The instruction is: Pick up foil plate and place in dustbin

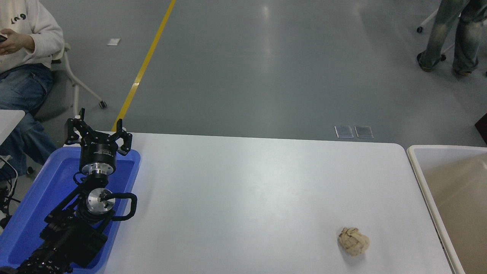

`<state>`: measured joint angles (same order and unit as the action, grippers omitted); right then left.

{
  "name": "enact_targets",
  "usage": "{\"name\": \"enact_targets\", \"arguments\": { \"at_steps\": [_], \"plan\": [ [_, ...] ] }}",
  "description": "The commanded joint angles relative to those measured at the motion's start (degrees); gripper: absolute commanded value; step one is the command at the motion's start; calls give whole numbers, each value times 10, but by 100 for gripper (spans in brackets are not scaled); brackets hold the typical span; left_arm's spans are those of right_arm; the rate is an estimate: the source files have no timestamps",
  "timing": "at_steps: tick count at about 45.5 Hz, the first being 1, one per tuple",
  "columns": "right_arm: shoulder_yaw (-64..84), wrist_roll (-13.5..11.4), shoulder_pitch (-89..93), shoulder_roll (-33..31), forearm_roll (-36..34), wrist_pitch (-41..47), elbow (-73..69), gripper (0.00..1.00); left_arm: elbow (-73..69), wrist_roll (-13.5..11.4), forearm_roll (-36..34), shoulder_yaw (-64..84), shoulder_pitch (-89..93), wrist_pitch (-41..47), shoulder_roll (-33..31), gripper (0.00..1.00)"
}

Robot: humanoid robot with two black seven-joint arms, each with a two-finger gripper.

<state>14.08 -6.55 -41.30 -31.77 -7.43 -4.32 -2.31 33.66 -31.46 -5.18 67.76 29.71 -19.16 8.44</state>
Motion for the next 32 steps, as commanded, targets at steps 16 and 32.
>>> {"name": "enact_targets", "arguments": {
  "at_steps": [16, 32],
  "plan": [
    [-61, 52, 146, 80, -3, 6, 34, 0, 0, 0, 0, 0, 0, 0, 0, 99],
    [-107, 59, 159, 97, -3, 1, 35, 71, 0, 0, 0, 0, 0, 0, 0, 99]
  ]
}}
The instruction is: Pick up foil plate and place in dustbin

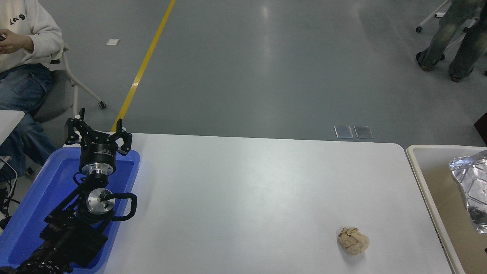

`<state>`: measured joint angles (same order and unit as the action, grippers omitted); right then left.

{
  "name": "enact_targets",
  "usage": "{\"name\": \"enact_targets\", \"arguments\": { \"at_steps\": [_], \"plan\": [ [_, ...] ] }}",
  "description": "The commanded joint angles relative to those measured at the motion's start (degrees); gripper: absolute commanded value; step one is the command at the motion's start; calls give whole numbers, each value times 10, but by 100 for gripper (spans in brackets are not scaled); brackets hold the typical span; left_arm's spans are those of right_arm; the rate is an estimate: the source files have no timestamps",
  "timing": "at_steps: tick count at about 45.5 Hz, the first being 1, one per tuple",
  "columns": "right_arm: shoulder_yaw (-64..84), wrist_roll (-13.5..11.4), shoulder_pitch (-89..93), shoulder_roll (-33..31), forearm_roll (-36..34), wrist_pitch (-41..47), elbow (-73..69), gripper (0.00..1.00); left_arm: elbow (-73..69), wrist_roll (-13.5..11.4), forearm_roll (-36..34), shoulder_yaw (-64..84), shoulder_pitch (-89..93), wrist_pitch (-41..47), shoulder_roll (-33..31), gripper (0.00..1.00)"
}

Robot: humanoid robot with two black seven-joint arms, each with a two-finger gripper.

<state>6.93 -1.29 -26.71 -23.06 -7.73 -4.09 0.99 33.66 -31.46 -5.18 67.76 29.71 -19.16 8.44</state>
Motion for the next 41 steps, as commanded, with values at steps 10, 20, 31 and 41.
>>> {"name": "enact_targets", "arguments": {
  "at_steps": [10, 20, 31, 41],
  "plan": [
    [-40, 7, 11, 4, 0, 1, 6, 100, 0, 0, 0, 0, 0, 0, 0, 99],
    [-38, 6, -16, -22, 1, 17, 8, 100, 0, 0, 0, 0, 0, 0, 0, 99],
    [-13, 1, -99, -73, 18, 90, 6, 100, 0, 0, 0, 0, 0, 0, 0, 99],
    [32, 0, -194, -108, 52, 133, -2, 100, 0, 0, 0, 0, 0, 0, 0, 99]
  ]
}}
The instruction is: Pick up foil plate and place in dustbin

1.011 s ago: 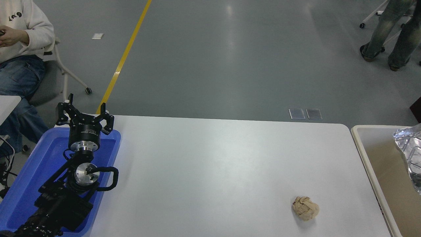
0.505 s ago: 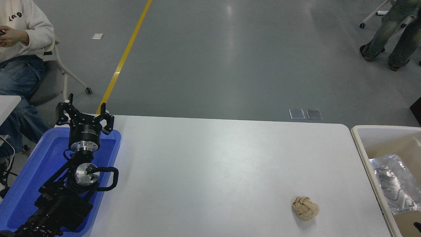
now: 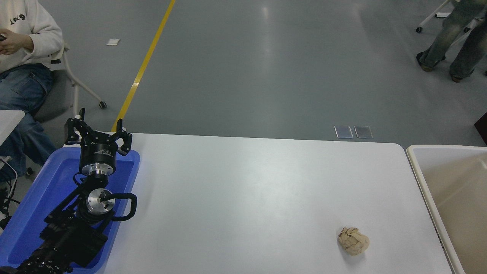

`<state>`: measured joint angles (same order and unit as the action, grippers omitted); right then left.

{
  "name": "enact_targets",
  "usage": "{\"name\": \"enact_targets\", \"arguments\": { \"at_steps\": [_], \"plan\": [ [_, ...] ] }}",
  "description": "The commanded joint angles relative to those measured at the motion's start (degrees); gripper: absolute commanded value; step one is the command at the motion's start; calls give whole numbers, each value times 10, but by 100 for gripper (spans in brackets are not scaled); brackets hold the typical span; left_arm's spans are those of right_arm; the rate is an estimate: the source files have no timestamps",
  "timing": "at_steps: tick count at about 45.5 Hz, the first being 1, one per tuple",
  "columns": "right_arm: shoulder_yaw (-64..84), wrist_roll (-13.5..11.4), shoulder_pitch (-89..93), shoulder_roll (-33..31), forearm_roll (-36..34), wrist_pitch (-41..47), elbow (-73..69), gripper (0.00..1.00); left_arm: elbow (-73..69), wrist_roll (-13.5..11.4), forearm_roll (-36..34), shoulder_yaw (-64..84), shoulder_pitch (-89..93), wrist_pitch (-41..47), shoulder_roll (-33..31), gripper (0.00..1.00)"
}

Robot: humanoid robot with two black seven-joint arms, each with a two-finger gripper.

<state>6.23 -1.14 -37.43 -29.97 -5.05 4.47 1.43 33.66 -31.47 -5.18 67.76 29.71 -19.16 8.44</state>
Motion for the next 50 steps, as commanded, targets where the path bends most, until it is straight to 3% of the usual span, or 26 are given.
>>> {"name": "enact_targets", "arguments": {
  "at_steps": [1, 10, 25, 31, 43, 50],
  "plan": [
    [47, -2, -96, -43, 25, 51, -9, 100, 0, 0, 0, 0, 0, 0, 0, 99],
    [148, -3, -236, -97, 31, 55, -126, 100, 0, 0, 0, 0, 0, 0, 0, 99],
    [174, -3, -432, -179, 193, 6, -365, 100, 0, 0, 0, 0, 0, 0, 0, 99],
    [225, -3, -510, -198, 225, -16, -465, 100, 0, 0, 0, 0, 0, 0, 0, 99],
    [393, -3, -700, -188, 225, -56, -660, 100, 0, 0, -1, 0, 0, 0, 0, 99],
    [533, 2, -809, -113, 218, -71, -722, 100, 0, 0, 0, 0, 0, 0, 0, 99]
  ]
}}
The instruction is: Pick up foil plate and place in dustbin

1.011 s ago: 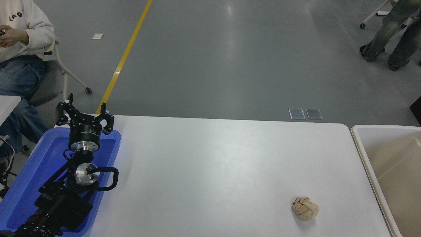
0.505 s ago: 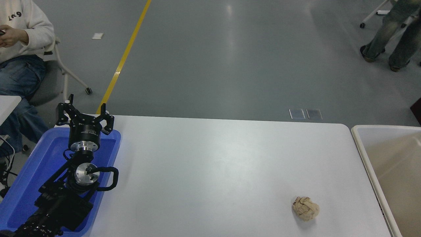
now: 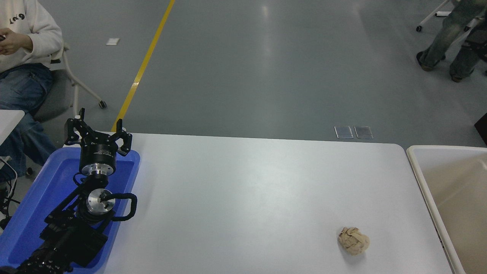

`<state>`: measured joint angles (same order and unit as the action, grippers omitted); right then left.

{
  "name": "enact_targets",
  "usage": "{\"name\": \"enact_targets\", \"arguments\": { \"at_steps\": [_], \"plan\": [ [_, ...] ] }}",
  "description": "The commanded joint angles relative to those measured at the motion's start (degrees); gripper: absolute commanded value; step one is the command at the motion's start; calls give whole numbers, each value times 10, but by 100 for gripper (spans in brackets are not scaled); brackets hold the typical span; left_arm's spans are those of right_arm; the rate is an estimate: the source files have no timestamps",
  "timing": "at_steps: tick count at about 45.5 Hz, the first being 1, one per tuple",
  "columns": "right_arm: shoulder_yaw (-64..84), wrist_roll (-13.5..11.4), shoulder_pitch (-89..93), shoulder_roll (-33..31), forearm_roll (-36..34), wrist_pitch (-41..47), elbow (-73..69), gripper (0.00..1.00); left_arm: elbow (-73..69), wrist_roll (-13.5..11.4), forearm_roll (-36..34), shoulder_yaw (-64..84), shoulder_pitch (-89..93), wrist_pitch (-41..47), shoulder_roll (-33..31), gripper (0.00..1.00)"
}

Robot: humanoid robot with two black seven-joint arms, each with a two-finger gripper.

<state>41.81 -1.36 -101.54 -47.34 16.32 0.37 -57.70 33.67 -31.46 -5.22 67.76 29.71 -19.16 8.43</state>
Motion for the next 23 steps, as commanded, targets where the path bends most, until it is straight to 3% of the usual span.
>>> {"name": "enact_targets", "arguments": {
  "at_steps": [1, 23],
  "plan": [
    [190, 4, -176, 70, 2, -29, -137, 100, 0, 0, 0, 0, 0, 0, 0, 99],
    [251, 4, -273, 221, 5, -7, -319, 100, 0, 1, 0, 0, 0, 0, 0, 99]
  ]
}}
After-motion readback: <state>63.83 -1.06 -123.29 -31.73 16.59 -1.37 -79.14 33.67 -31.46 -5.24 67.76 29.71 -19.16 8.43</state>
